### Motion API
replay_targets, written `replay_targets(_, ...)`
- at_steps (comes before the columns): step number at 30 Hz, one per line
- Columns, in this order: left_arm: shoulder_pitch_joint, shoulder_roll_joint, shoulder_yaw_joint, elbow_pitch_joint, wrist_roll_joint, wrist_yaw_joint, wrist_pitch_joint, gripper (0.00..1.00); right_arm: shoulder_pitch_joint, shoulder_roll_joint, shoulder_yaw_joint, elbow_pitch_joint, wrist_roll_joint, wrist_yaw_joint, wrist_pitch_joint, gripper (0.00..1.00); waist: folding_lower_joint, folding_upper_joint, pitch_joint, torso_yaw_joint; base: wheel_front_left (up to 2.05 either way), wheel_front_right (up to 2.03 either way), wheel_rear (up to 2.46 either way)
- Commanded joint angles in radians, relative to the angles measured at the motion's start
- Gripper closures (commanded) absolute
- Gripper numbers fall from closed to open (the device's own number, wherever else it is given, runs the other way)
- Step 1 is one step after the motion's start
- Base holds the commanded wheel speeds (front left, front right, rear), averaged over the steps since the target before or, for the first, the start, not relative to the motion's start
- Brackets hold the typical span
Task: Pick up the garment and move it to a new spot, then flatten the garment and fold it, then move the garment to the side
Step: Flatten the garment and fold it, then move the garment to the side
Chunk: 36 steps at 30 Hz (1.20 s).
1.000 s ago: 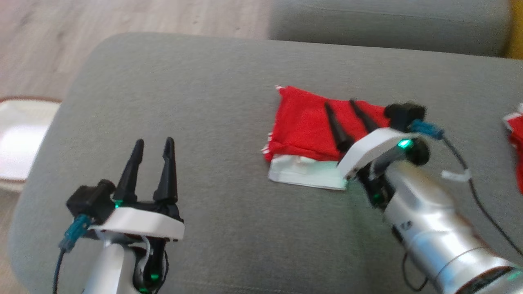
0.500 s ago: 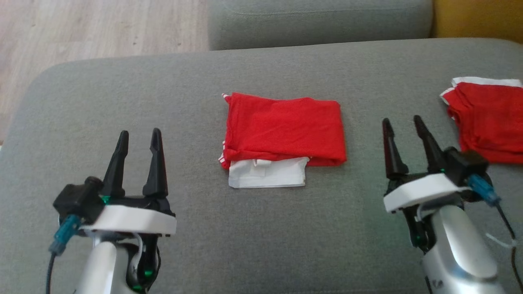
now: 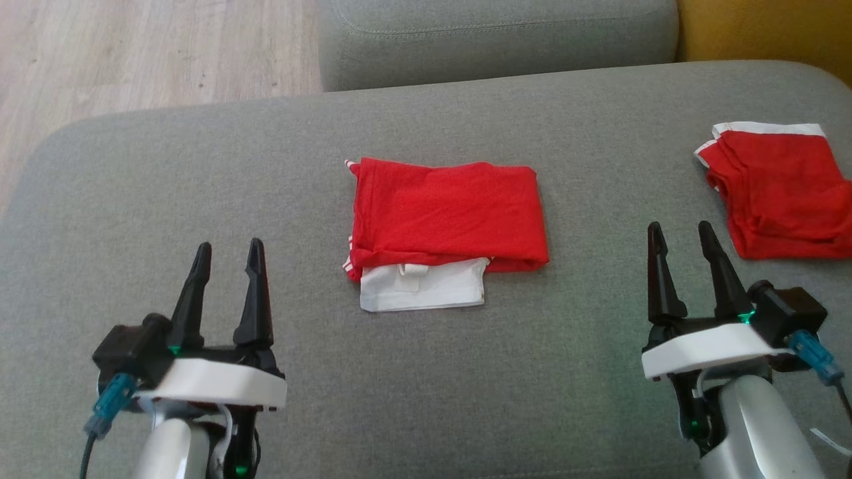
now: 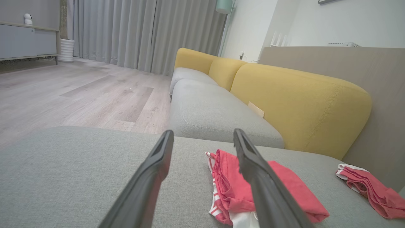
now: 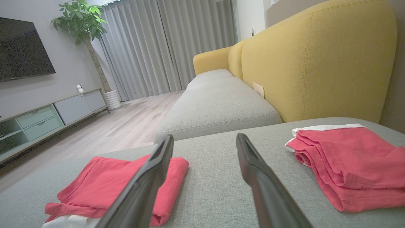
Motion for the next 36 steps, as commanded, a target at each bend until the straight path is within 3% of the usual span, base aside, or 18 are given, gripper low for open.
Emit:
replay_targets(1, -0.030, 0.007, 0.034, -0.037, 0.000, 0.002, -0.006, 0.00, -0.027, 0.001, 0.026, -0.039, -0.003, -0.001, -0.011, 0.00, 0.0000, -0.0001, -0.001, 0.000, 0.00, 0.00, 0.00)
replay_targets(16, -0.073, 0.007, -0.023, -0.046, -0.006, -0.007, -0.006, 0.00, -0.115, 0.002, 0.031, 0.051, -0.047, -0.001, 0.026, 0.00, 0.0000, -0.0001, 0.063, 0.060, 0.00, 0.00, 0.00)
replay_targets(26, -0.120, 0.007, -0.071, -0.032, -0.019, -0.016, -0.006, 0.00, -0.283, 0.002, 0.055, 0.309, 0.003, -0.001, 0.172, 0.00, 0.0000, -0.0001, 0.146, 0.164, 0.00, 0.00, 0.00)
replay_targets(36, -0.141, 0.007, -0.086, -0.024, -0.028, -0.012, -0.006, 0.00, -0.442, 0.002, 0.033, 0.605, 0.169, -0.001, 0.185, 0.00, 0.0000, -0.0001, 0.177, 0.210, 0.00, 0.00, 0.00)
